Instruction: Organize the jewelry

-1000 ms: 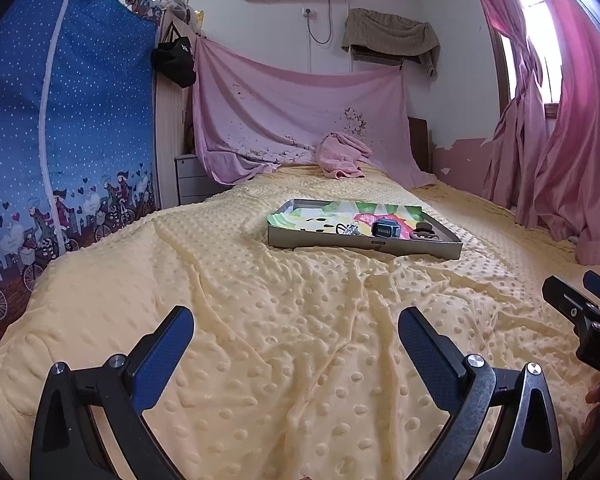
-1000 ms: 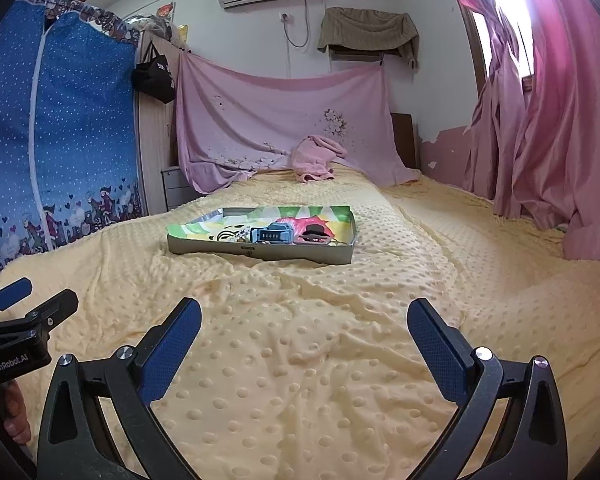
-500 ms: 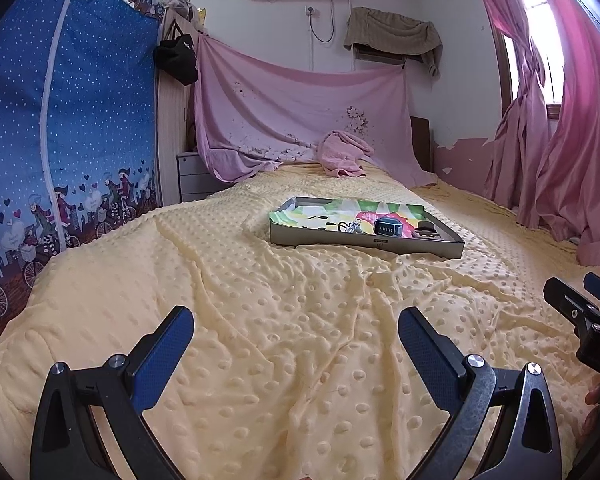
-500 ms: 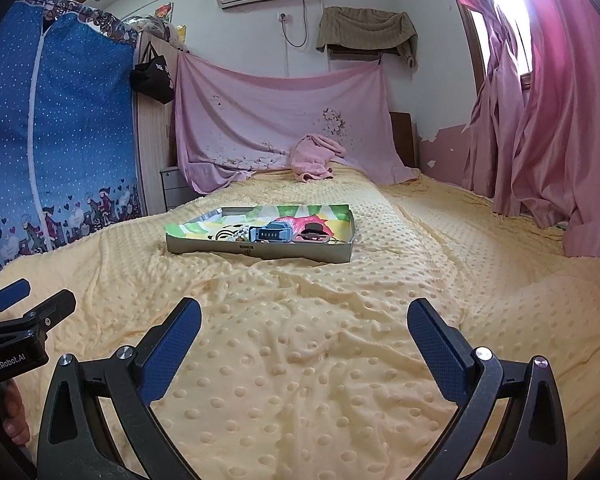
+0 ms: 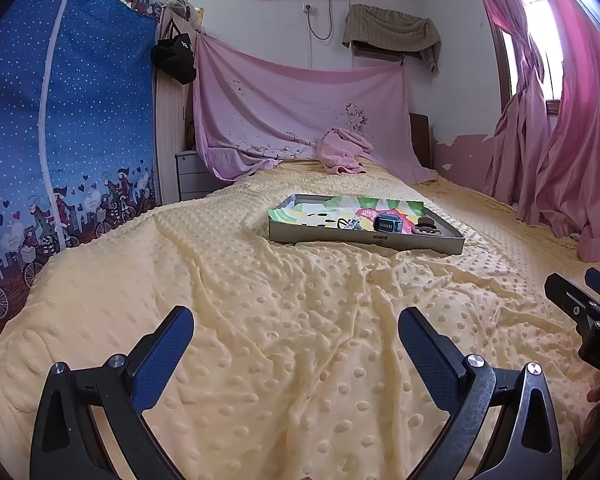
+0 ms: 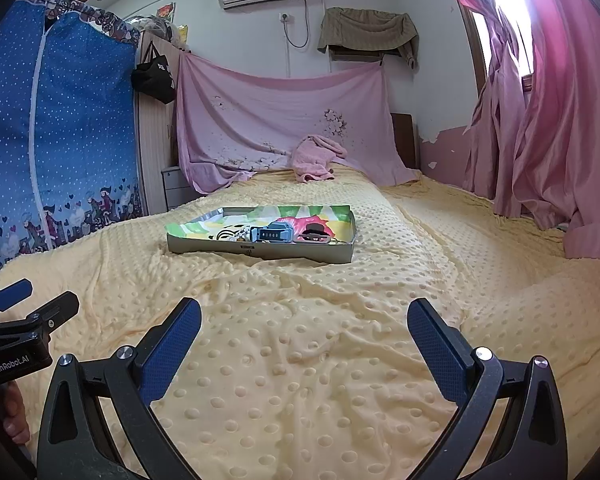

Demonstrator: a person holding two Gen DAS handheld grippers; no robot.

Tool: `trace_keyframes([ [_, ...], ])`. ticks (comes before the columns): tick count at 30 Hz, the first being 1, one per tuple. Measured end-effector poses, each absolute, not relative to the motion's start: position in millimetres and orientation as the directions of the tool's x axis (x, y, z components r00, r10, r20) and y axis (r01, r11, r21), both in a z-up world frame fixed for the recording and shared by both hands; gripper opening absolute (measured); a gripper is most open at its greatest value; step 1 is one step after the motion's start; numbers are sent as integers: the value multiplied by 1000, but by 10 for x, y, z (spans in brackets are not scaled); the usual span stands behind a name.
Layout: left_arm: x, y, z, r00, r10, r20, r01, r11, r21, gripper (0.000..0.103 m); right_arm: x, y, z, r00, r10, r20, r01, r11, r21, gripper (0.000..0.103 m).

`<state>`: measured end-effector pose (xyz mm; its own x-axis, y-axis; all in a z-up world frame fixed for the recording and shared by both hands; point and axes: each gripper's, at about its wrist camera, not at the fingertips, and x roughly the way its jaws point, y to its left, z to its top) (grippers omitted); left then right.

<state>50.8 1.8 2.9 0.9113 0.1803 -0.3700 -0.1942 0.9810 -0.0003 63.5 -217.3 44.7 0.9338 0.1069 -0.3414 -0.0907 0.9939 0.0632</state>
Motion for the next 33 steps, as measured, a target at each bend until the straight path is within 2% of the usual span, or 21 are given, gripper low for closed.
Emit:
trace_keyframes([
  [33, 514, 36, 31, 908, 177, -380, -196, 980, -12, 103, 631, -2153, 449, 934, 107, -340, -93, 994, 59, 102],
])
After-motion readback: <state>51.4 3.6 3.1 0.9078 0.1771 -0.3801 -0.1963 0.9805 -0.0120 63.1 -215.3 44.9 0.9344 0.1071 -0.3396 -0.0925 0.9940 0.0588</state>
